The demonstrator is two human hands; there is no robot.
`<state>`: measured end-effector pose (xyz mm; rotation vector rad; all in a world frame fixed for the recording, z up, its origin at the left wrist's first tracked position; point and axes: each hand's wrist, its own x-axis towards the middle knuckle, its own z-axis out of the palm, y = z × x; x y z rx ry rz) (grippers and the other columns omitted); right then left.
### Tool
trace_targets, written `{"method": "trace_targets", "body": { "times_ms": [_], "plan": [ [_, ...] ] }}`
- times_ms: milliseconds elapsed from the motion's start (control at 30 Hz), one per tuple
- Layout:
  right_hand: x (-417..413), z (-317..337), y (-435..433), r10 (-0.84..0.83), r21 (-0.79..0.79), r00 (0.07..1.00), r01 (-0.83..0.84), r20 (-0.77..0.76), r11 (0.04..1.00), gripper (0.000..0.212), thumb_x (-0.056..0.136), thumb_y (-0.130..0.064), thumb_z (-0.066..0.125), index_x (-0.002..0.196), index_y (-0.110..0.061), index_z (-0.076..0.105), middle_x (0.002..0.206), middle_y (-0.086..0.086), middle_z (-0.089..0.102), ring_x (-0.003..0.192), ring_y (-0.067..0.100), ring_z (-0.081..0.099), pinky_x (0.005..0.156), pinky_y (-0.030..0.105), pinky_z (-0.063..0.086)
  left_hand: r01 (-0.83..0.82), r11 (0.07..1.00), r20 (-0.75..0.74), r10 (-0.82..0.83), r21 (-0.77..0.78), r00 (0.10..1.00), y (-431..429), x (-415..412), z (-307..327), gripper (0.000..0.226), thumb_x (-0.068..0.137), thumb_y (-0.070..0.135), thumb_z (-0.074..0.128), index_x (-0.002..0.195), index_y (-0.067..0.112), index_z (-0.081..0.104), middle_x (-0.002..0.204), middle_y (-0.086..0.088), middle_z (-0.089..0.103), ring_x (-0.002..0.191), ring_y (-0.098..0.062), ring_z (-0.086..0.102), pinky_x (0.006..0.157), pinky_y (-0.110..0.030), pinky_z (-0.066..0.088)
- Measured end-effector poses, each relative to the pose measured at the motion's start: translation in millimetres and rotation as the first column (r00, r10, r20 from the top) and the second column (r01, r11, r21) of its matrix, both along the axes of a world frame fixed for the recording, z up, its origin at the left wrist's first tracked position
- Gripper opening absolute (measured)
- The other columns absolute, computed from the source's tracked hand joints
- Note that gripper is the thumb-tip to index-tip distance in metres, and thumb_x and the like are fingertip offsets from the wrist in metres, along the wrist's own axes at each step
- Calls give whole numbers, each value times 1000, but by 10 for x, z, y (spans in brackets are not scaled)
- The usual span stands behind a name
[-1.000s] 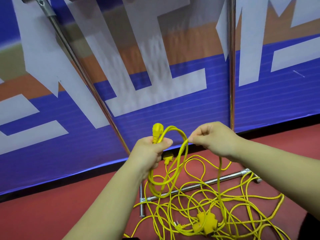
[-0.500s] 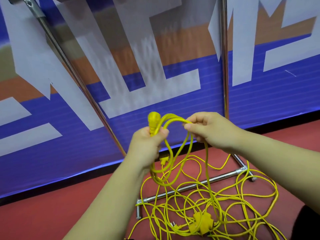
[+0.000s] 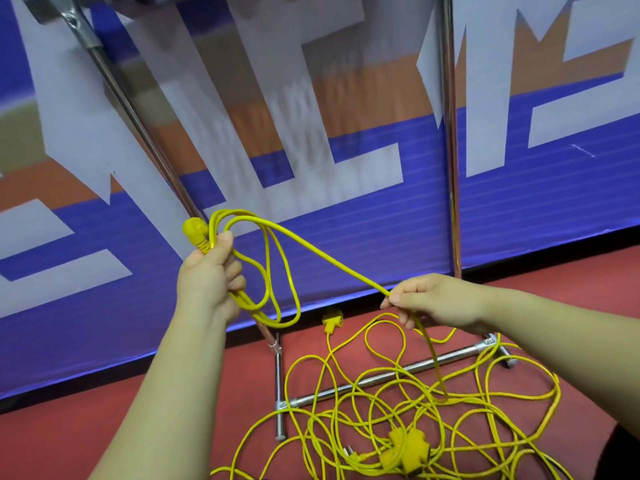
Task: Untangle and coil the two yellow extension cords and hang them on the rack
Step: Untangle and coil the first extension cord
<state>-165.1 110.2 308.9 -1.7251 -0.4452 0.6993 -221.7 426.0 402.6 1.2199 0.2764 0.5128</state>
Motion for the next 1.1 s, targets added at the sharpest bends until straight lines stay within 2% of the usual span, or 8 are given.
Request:
{"method": "trace_targets", "body": {
  "times_ms": [133,233,367,500,700,800,933,1100],
  "plan": [
    [21,-23,-6,-164,35,985,166,-45,986,24,100,-29,57,99,-16,78,65,-2,54,57,11,48,55,24,38,-16,998,-2,16,58,1000,20,-15,13,17,100,21,60,85,24,53,58,7,21,41,-3,20,34,-16,19],
    [84,-24,-48,-256,59,953,269,-163,961,27,99,-31,59,100,-11,78,60,-2,46,53,12,35,52,26,32,-39,999,-17,39,8,999,52,-36,-18,14,102,29,56,95,19,62,52,9,20,40,-2,19,36,-15,18],
    [78,-35,-2,-408,-106,872,395,-269,913,26,97,-25,57,99,-5,73,54,-3,43,48,12,30,49,23,28,-33,999,-46,35,32,998,43,-47,-143,20,105,29,51,98,16,64,53,8,22,40,-2,22,37,-15,19],
    [86,-25,87,-484,-101,792,484,-373,869,9,88,-15,52,84,-10,58,56,1,48,45,12,31,51,24,33,47,999,-63,-46,19,997,2,-44,-170,21,104,31,51,99,15,64,56,6,25,40,-3,23,36,-16,20],
    [150,-19,108,-576,-123,706,583,-412,803,12,91,-9,52,84,-5,61,52,3,50,41,10,40,44,19,36,182,983,-97,-179,19,979,-208,-132,-128,30,103,39,49,96,15,64,55,6,26,40,-4,21,37,-17,17],
    [152,-38,86,-587,-177,693,572,-419,801,13,90,-8,54,85,-3,64,48,3,52,43,10,43,44,17,37,140,989,-75,-138,35,988,-271,-138,-100,32,104,42,48,94,15,62,54,6,26,40,-4,21,36,-18,18],
    [173,20,82,-608,-133,694,610,-386,781,13,91,-5,53,83,-5,63,51,3,51,40,10,41,39,17,38,47,974,-92,-27,221,995,-217,-110,-222,27,106,35,47,93,14,58,55,5,28,41,-6,24,39,-19,22],
    [214,42,48,-698,-96,629,716,-343,692,16,92,-5,50,81,-7,61,56,5,55,44,14,48,40,20,41,118,964,-191,-72,240,979,-246,-125,-400,19,106,26,48,94,15,58,62,4,35,45,-7,33,44,-22,32]
  ]
}}
